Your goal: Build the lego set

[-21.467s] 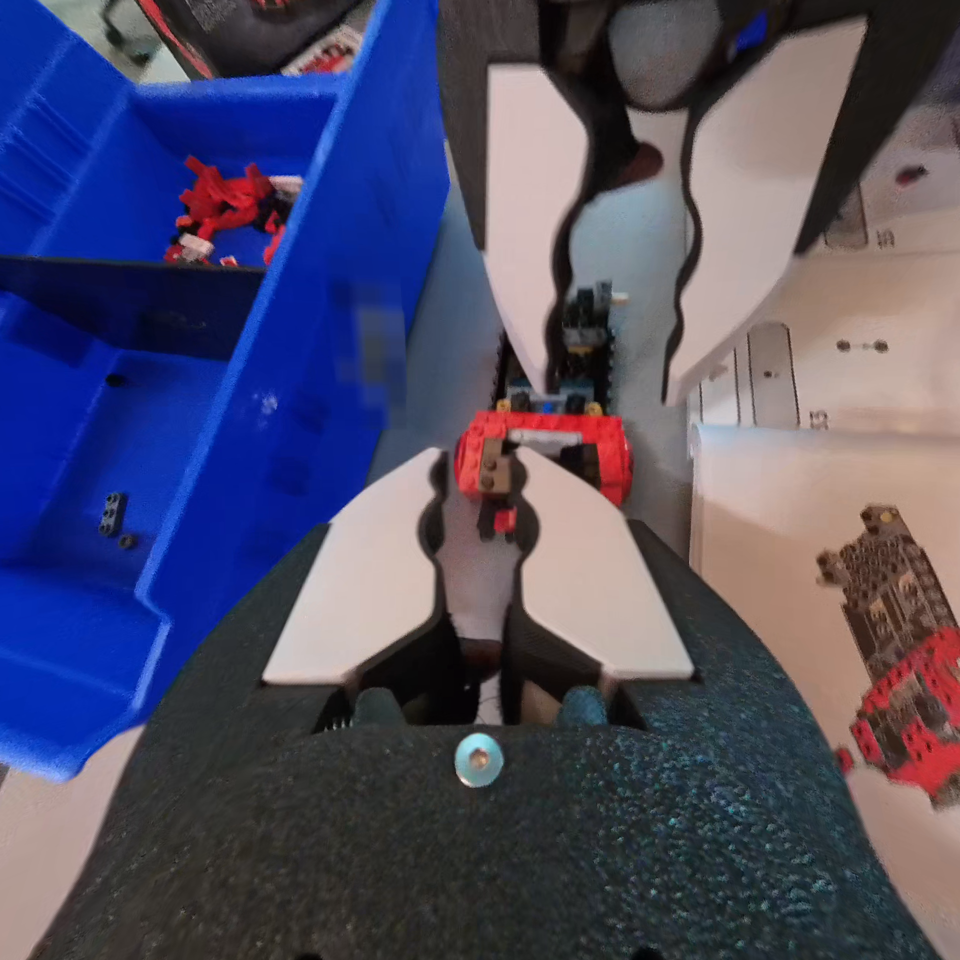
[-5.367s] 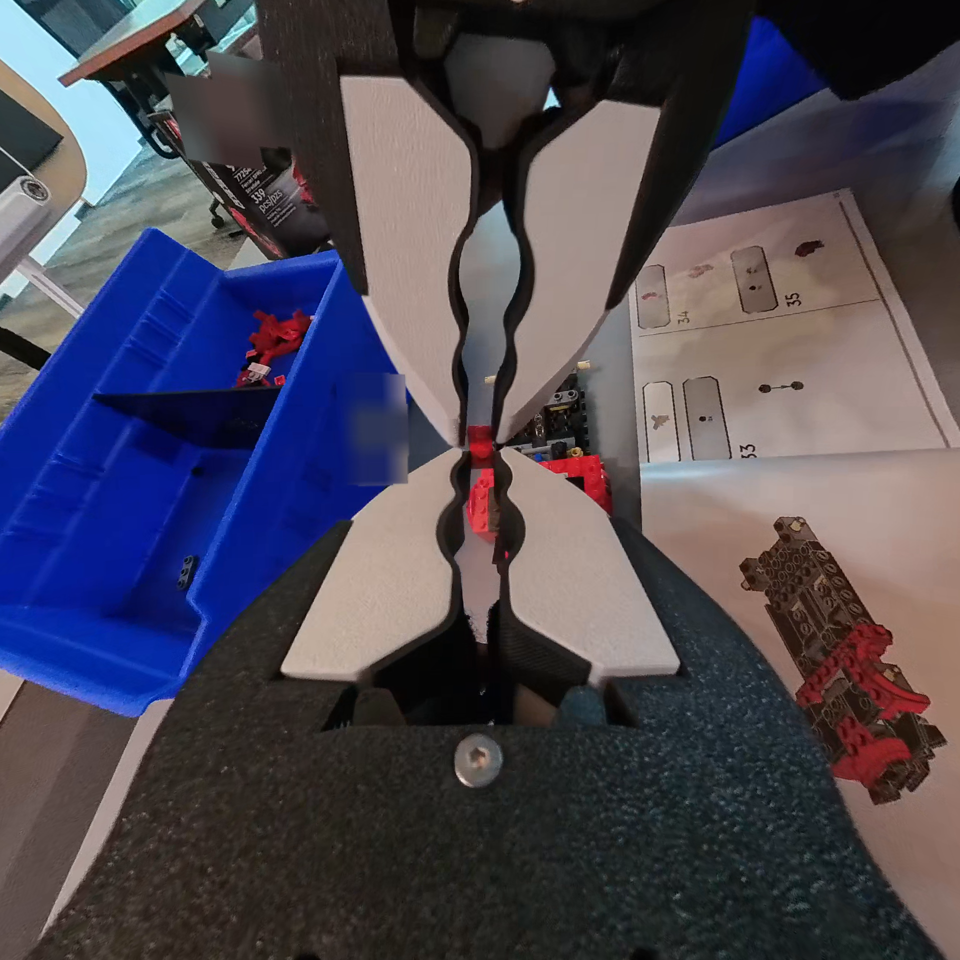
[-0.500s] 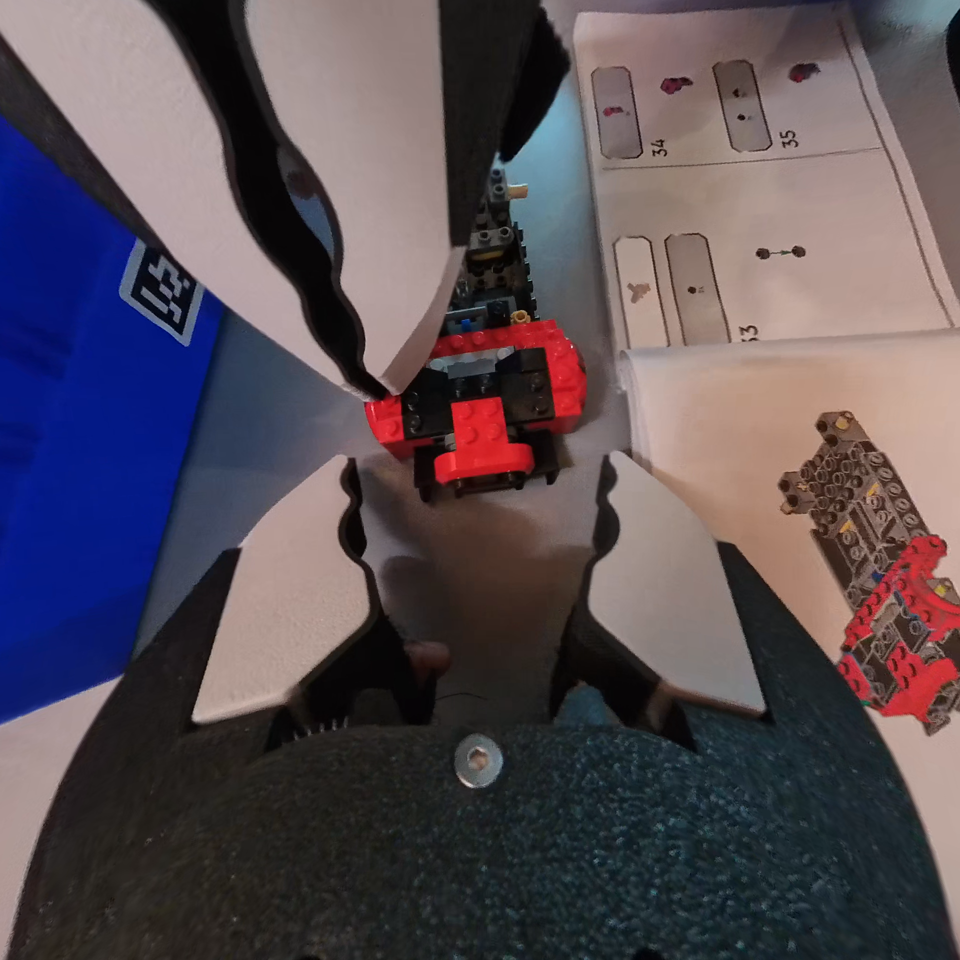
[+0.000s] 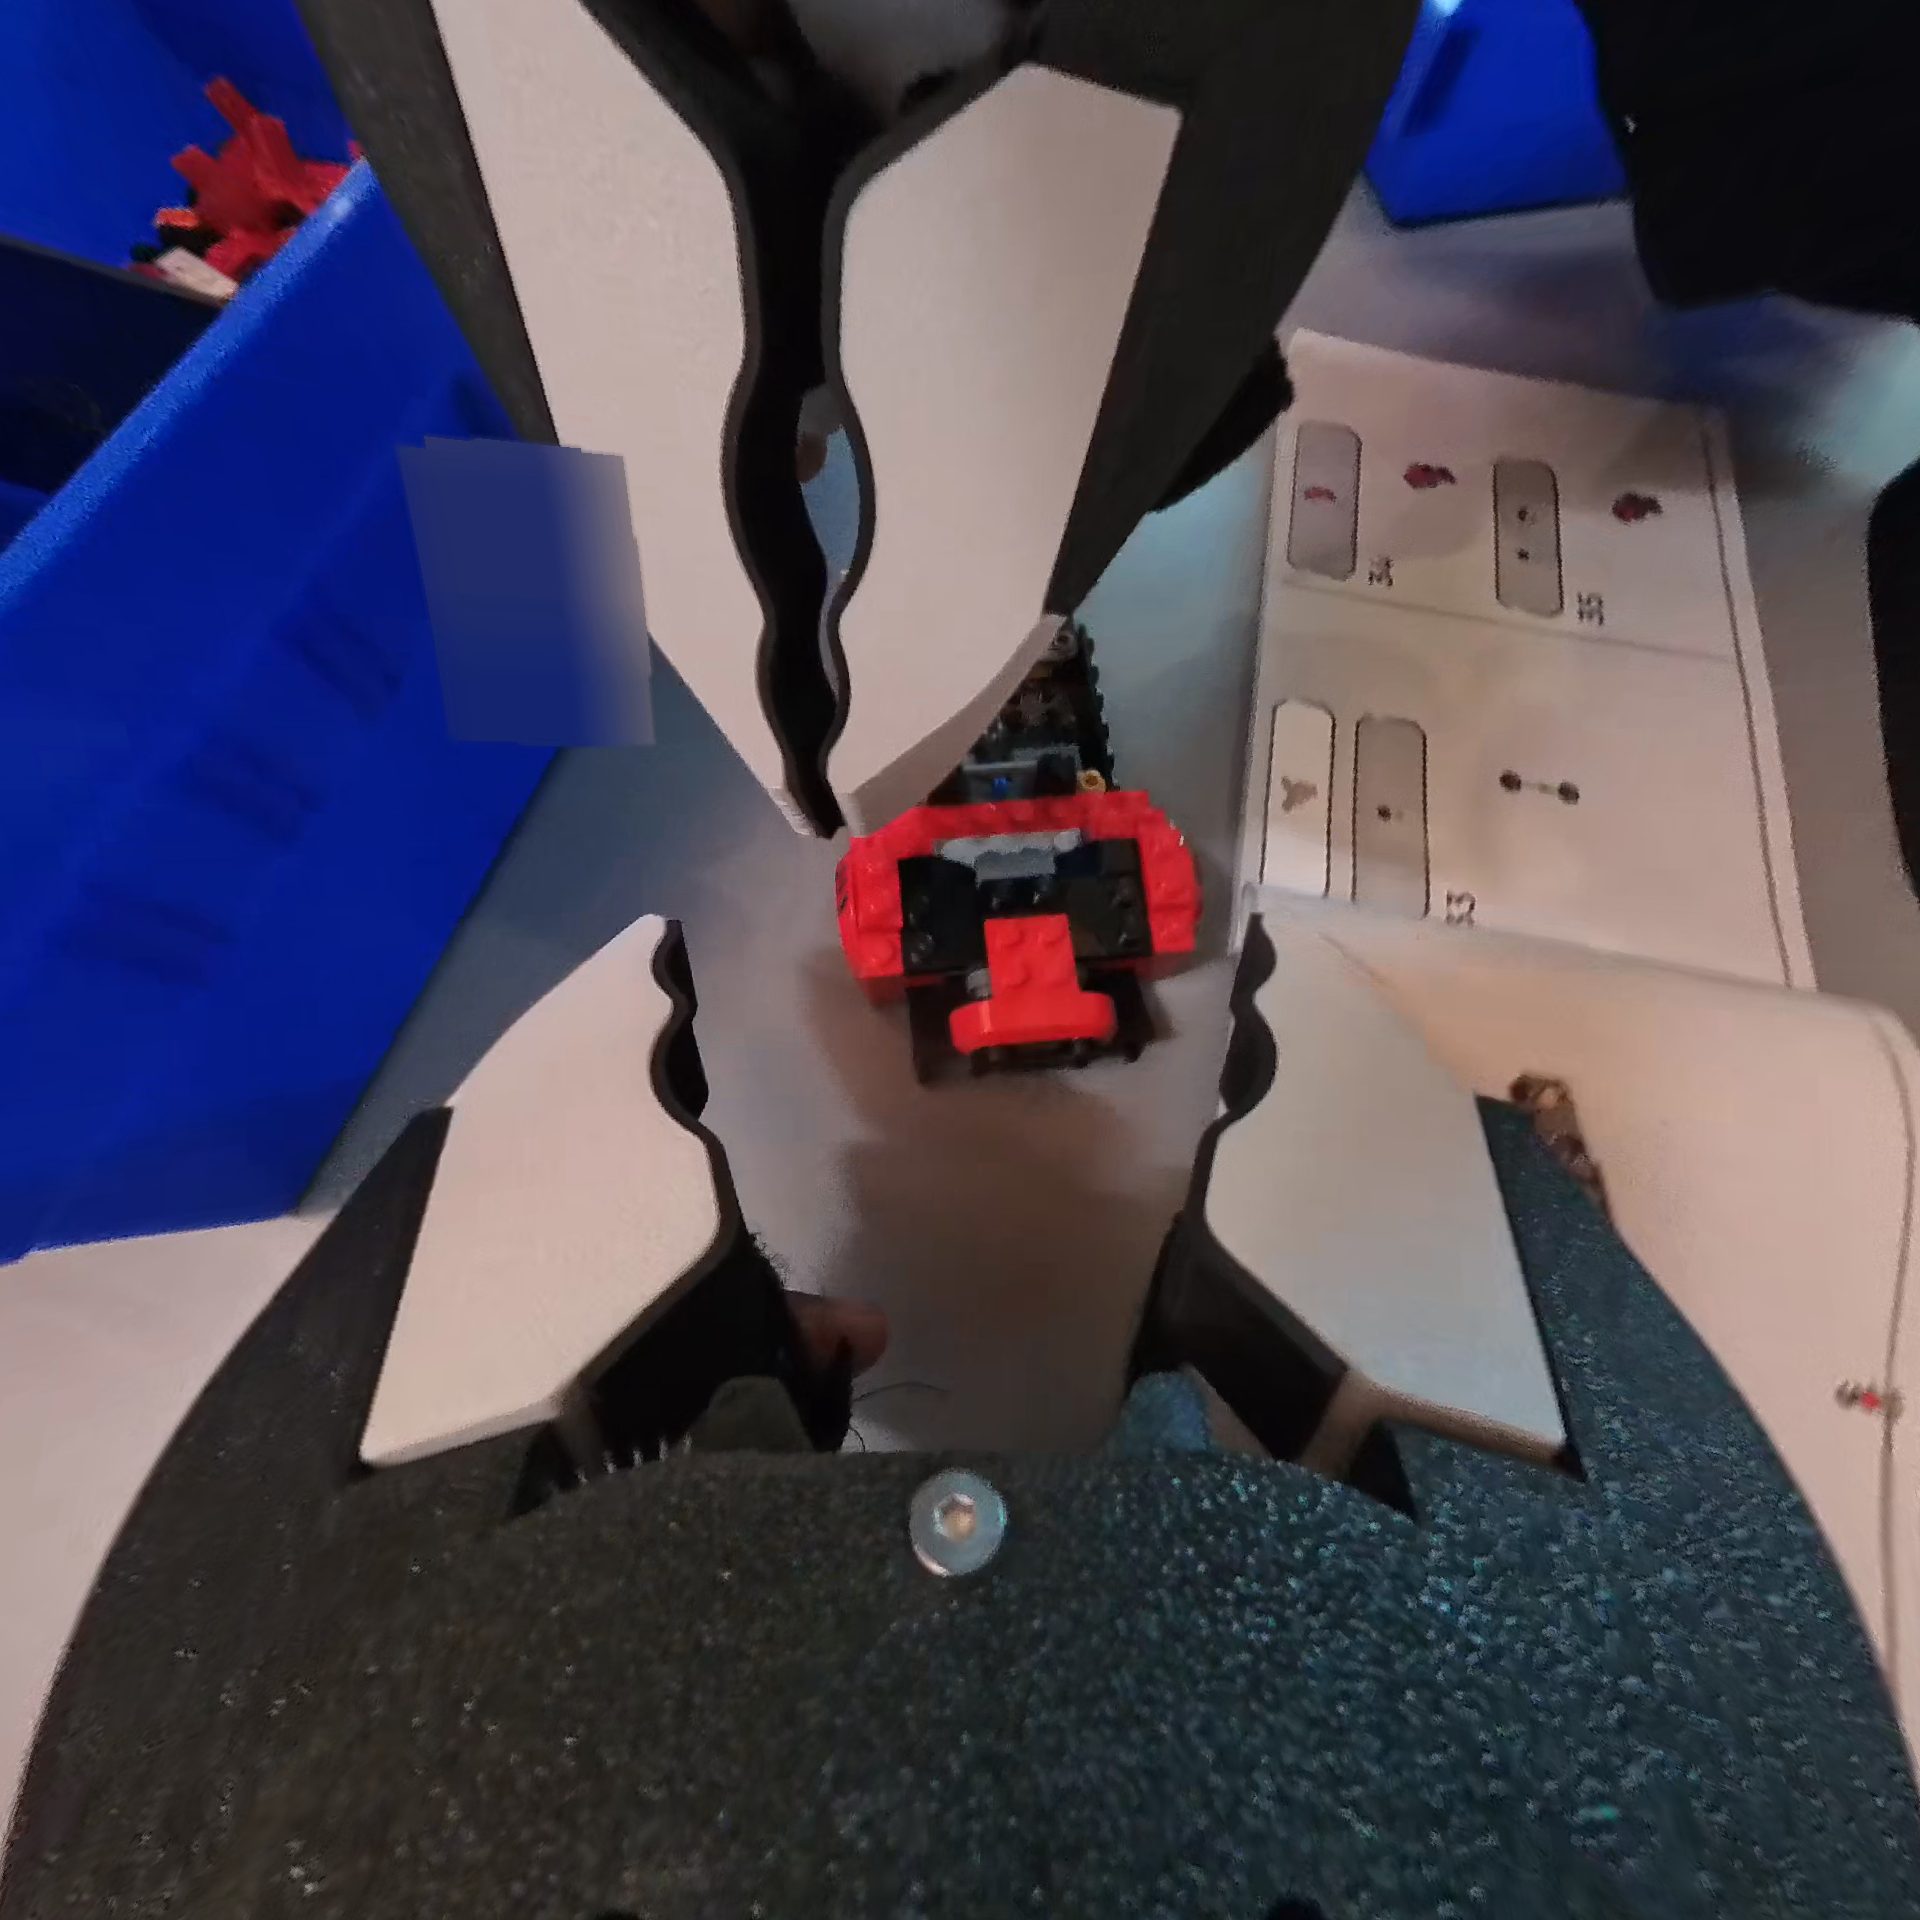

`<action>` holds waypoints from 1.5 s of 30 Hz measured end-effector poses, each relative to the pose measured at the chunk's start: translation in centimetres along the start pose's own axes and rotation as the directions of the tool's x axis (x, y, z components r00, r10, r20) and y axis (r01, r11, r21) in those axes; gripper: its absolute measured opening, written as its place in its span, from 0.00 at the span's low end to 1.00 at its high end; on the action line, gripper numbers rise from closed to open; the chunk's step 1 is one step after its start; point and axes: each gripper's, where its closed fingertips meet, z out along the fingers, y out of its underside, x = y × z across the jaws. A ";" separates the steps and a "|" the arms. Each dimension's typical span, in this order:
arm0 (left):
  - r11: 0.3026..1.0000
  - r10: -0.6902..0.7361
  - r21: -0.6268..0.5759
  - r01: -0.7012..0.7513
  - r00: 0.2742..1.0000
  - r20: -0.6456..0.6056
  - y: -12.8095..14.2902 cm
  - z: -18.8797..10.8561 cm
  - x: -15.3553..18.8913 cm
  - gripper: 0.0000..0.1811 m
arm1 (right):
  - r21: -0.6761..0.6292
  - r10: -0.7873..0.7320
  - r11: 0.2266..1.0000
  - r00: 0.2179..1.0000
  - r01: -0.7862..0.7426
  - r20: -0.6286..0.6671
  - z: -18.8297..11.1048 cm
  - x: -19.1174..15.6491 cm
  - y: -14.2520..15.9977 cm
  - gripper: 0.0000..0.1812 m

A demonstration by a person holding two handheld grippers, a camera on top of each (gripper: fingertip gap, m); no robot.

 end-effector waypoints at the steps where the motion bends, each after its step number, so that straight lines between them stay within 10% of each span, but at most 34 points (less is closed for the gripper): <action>1: 1.000 -0.021 0.004 0.021 1.000 0.019 -0.2 0.1 0.2 0.55 | 0.005 0.004 1.000 1.000 -0.004 -0.007 -0.2 0.0 0.1 0.00; 45: 0.998 -0.048 -0.033 0.049 0.998 0.030 1.0 2.7 0.9 0.44 | 0.011 0.001 1.000 0.999 -0.002 0.042 1.5 -0.7 0.6 0.00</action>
